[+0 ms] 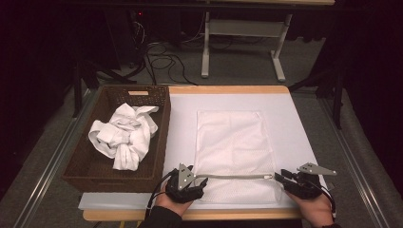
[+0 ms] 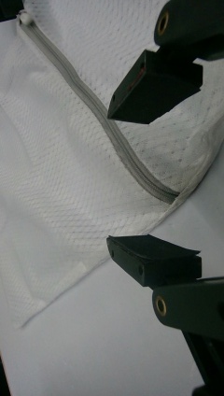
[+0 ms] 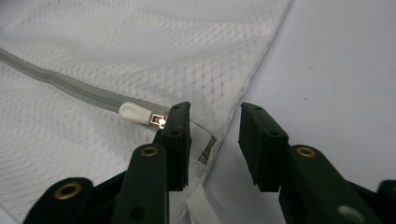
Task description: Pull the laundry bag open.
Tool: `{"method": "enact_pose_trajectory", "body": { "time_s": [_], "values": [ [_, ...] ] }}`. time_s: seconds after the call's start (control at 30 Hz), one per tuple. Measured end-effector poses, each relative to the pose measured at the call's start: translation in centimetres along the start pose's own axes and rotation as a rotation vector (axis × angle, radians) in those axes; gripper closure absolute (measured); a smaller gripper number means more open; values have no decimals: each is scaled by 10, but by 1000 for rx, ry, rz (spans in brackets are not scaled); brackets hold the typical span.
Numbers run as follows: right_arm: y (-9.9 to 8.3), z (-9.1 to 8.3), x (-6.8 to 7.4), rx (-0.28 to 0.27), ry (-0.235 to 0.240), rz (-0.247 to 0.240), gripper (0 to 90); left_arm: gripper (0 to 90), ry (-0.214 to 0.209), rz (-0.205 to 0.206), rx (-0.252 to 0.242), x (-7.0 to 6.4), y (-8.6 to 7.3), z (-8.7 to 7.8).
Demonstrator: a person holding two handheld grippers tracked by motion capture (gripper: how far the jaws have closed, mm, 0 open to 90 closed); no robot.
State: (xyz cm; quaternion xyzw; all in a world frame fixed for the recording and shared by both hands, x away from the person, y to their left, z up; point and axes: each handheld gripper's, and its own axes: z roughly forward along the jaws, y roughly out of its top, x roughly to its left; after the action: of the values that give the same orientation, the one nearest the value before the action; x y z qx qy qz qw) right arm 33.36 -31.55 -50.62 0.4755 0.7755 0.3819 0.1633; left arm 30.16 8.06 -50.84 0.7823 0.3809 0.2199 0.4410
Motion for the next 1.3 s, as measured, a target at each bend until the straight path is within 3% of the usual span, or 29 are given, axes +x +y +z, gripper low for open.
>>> {"method": "enact_pose_trajectory", "body": {
  "time_s": [0.13,0.3,0.43,0.63,0.77,0.87,0.97,1.3],
  "values": [
    [-1,5,3,38,-28,-37,602,331,0,0,-2,0,0,0],
    [-1,6,4,34,-36,-48,598,328,7,-1,-5,1,0,0],
    [-1,7,9,42,-61,-88,624,324,1,-6,-17,2,0,-1],
    [-2,7,12,38,-55,-91,670,324,-5,-9,-28,1,0,-1],
    [-3,7,13,42,-29,-94,747,324,-39,-43,-32,3,-1,0],
    [-3,7,12,44,-17,-90,764,324,-38,-44,-38,3,-1,0],
    [-2,7,14,50,-7,-106,846,333,-32,-46,-55,3,-1,-2],
    [-1,4,18,38,-18,-124,862,318,-12,-69,-46,5,0,-3]
  ]
}}
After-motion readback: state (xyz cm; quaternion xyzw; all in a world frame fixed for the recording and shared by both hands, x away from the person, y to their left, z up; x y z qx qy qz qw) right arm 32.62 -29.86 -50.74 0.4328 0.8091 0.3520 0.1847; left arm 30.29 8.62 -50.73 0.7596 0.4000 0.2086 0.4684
